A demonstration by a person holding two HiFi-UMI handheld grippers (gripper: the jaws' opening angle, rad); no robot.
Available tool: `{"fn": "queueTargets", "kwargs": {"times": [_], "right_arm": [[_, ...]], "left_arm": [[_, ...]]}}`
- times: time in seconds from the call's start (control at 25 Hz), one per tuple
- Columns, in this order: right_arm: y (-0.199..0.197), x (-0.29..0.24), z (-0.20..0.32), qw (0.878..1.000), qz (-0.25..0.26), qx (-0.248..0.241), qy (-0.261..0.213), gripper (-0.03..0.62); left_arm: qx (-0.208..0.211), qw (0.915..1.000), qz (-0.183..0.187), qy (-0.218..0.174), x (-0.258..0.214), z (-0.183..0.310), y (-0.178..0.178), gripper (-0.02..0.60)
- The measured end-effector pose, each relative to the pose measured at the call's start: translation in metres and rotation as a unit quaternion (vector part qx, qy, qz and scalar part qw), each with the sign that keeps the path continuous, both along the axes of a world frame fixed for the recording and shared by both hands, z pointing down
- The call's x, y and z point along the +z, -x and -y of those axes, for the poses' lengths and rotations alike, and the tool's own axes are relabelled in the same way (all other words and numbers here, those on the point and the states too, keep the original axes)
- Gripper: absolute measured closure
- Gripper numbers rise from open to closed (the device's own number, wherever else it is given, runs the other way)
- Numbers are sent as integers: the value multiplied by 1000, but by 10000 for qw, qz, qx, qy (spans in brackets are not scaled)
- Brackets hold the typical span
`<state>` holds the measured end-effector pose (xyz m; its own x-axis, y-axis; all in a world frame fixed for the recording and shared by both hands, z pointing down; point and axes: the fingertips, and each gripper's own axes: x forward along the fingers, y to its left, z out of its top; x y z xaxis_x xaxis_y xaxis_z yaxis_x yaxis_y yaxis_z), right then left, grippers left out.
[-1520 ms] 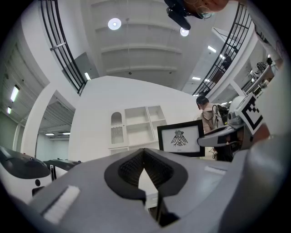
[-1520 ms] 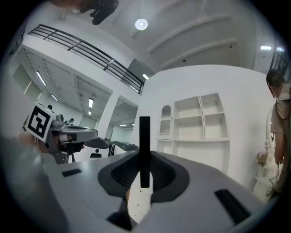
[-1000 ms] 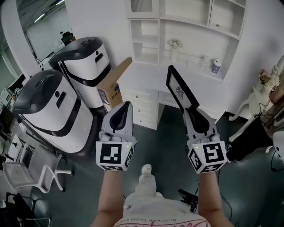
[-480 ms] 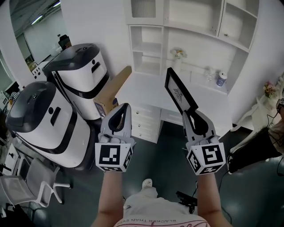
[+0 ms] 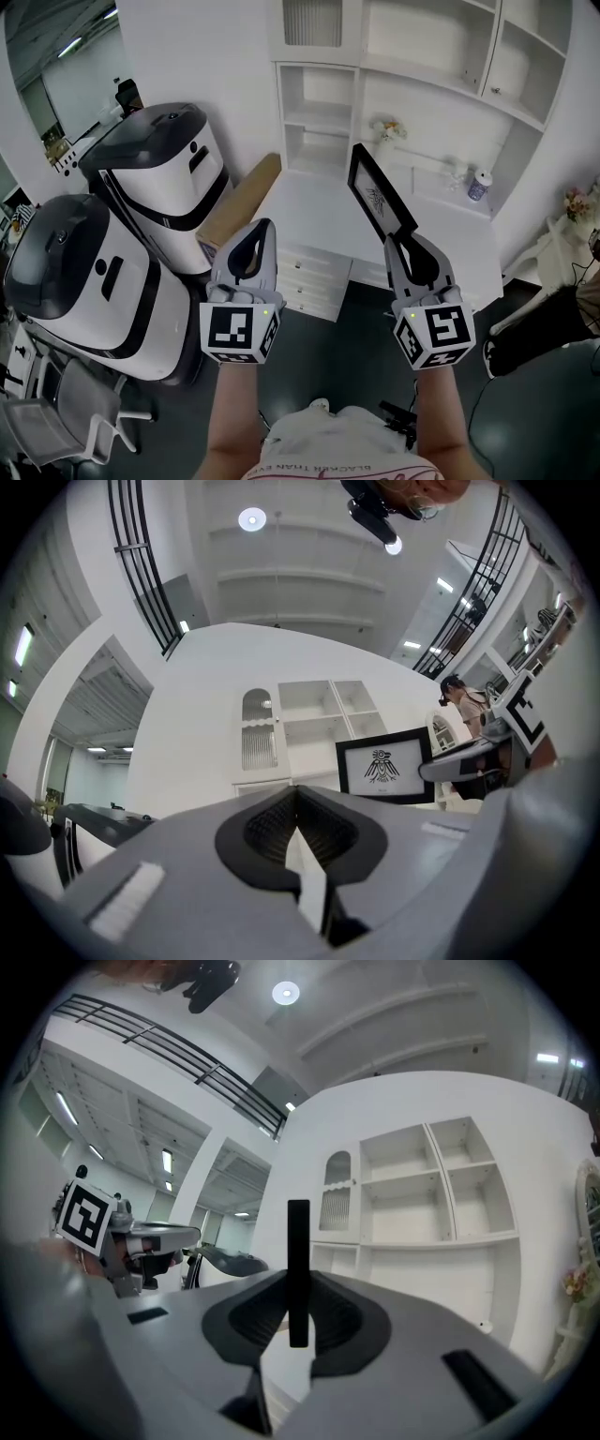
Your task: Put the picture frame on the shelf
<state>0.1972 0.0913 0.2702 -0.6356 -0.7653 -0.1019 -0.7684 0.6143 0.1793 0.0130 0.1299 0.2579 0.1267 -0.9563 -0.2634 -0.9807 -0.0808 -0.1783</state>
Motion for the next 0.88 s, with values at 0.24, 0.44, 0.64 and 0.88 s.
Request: {"fn": "queueTargets", "kwargs": {"times": [0.24,0.44,0.64,0.88], "right_arm": [[24,4,29,9999,-98,-9,55,520],[37,4,57,9999,-84,-57,62,520],[52,5,92,9999,-39,-127,10,520],[68,11,147,9997,17,-241,37,520]], "left_arm": [[21,10000,-39,80,8,28,21,572],[-50,9999,-18,93,9,50,35,572],[-126,9999,35,77,9,80,47,572],[-193,9997,79,101,13,131,59,572]]}}
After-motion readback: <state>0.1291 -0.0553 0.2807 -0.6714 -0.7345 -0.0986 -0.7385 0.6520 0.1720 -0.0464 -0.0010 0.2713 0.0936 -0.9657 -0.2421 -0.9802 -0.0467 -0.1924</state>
